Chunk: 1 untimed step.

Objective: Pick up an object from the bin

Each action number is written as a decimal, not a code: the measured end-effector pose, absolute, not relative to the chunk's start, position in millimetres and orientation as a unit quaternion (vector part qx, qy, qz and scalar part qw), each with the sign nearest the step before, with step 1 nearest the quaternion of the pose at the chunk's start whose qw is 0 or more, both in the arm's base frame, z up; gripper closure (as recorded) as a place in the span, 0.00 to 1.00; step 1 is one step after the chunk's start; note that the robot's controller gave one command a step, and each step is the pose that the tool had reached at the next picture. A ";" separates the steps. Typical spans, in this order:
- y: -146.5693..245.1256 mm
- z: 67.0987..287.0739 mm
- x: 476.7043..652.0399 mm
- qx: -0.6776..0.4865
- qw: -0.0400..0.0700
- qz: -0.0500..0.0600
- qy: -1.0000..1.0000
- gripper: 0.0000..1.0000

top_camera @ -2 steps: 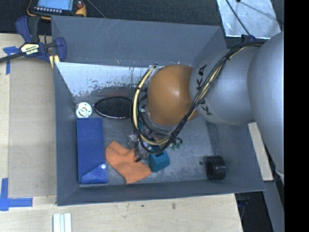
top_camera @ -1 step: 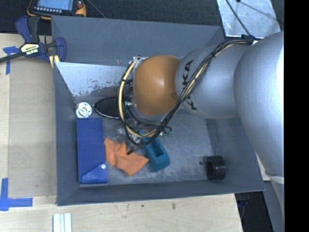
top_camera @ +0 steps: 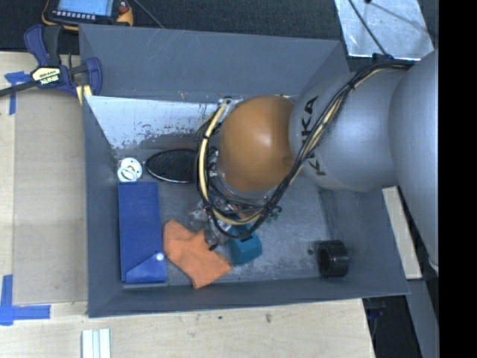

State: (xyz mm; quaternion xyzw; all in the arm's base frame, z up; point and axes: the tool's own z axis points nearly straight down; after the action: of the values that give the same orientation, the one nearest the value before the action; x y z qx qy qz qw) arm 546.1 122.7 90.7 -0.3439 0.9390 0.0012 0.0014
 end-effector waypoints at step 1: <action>111.8 93.3 529.1 -0.348 0.001 0.000 0.938 1.00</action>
Offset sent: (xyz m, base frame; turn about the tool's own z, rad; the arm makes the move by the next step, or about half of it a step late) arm -0.0098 0.0407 -0.0002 -0.1705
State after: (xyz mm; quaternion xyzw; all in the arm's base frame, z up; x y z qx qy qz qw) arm 529.1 111.8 93.3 -0.3477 0.9376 -0.0001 0.0006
